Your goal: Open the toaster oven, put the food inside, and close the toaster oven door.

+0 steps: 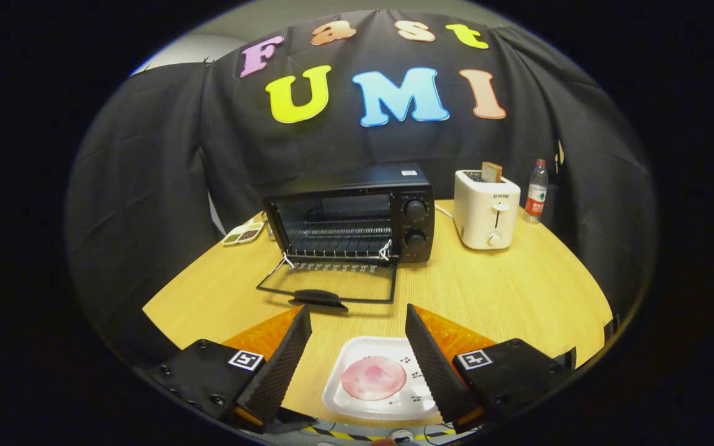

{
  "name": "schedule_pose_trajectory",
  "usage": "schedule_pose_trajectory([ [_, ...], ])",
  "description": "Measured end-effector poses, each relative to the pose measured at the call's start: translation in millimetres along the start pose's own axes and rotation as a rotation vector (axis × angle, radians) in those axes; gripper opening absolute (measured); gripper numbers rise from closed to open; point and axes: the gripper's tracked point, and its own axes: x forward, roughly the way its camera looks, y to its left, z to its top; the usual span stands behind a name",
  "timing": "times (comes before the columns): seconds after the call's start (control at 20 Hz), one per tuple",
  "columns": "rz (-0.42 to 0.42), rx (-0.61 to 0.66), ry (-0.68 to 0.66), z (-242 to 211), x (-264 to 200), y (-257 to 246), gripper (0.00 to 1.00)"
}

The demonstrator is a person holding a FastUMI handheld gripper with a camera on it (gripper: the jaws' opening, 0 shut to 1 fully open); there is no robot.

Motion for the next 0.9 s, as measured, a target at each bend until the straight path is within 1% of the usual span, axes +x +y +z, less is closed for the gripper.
schedule_pose_trajectory([
  [0.2, 0.081, 0.066, 0.139, -14.2, -4.3, -28.4, 0.98],
  [0.5, 0.158, 0.258, 0.406, -52.3, 5.2, -62.3, 0.98],
  [0.55, 0.164, 0.27, 0.458, -62.6, 6.6, -65.4, 0.99],
  [0.7, 0.183, 0.238, 0.584, -89.3, 2.1, -75.9, 0.99],
  [0.8, 0.201, 0.26, 0.639, -99.8, 2.9, -75.3, 0.99],
  [0.9, 0.199, 0.291, 0.683, -109.2, 7.8, -76.8, 0.99],
])
